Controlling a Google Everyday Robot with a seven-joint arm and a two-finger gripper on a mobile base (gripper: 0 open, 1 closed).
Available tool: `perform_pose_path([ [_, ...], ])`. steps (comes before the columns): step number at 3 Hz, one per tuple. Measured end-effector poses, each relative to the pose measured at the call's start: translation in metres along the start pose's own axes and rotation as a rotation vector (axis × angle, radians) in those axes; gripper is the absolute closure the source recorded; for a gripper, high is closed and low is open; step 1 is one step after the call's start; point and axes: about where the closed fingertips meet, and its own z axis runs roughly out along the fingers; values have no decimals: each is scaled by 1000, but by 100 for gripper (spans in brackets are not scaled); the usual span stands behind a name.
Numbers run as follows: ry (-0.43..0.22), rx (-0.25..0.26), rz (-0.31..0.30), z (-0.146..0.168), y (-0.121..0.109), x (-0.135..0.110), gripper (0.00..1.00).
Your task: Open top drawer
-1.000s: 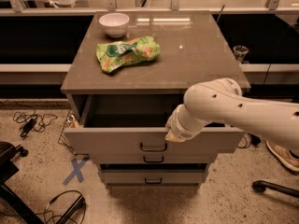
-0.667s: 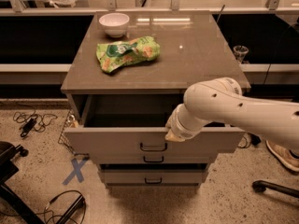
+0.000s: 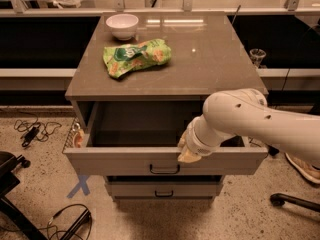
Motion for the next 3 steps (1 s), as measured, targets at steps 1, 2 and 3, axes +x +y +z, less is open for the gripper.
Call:
perform_pose_path([
  [1,0,0,0,-2,0,-1,100],
  [2,0,0,0,-2,0,-1,100],
  [3,-10,-9,-1,-2,5,-1,100],
])
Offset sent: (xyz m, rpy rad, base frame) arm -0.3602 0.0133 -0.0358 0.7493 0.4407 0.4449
